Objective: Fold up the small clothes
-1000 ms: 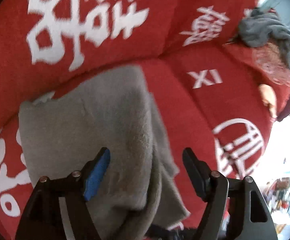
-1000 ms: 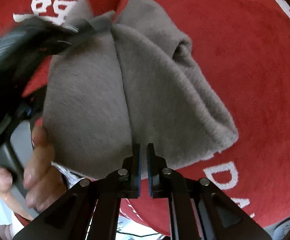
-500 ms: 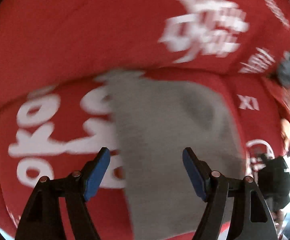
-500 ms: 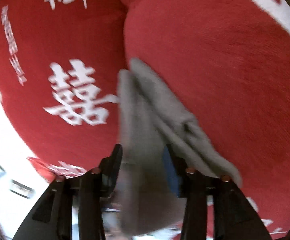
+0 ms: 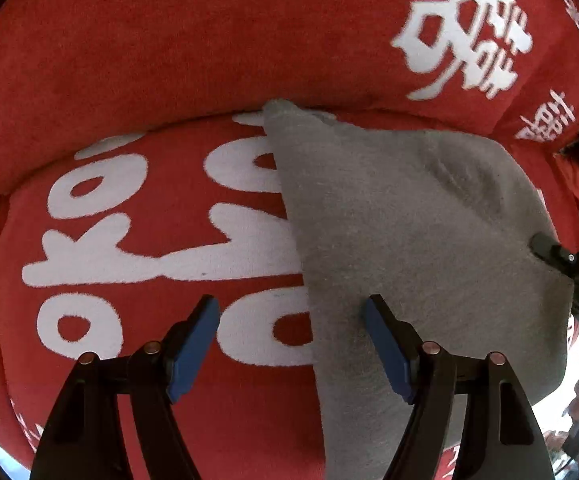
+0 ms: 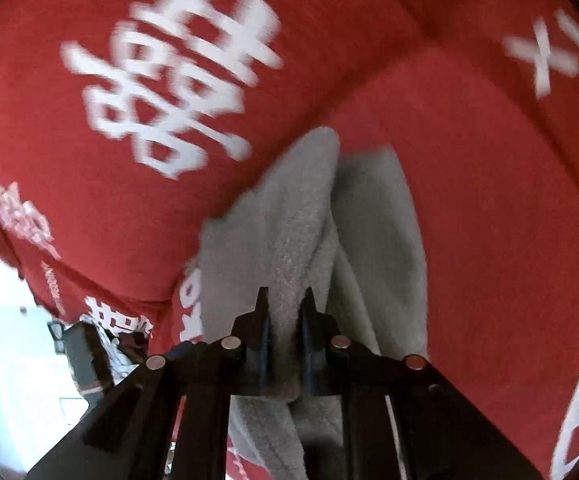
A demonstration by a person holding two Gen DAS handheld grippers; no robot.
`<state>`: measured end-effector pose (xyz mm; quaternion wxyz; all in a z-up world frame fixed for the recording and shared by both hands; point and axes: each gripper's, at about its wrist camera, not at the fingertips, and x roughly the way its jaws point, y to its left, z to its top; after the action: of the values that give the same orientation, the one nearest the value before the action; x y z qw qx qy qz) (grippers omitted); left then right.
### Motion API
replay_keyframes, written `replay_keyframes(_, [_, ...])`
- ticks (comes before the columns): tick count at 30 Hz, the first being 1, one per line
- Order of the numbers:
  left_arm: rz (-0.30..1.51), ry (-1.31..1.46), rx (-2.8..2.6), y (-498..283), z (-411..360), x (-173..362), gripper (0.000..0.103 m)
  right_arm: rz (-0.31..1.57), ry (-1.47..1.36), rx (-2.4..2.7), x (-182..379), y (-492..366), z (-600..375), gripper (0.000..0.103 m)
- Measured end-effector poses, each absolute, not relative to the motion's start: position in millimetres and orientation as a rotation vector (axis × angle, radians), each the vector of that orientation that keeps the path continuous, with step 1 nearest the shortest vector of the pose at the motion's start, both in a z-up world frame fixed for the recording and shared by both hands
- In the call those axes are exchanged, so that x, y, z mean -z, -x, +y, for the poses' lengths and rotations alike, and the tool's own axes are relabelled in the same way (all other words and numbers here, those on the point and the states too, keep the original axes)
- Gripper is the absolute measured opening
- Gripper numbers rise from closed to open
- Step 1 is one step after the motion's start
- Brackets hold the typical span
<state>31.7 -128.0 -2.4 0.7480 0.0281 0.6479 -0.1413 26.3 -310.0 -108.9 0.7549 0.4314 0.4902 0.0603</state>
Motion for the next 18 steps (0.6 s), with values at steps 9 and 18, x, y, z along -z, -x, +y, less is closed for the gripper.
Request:
replay_keyframes(9, [1.424, -0.126, 0.349, -27.1, -138.3, 10.2, 0.085, 1.154, -1.073, 0.042, 154.5, 9.8, -326.6, 0.016])
replay_keyframes(18, [1.567, 0.021, 0.489, -7.7, -116.0, 4.5, 0.085, 1.156, -0.987, -0.025, 115.6, 53.6, -324.3, 0.039])
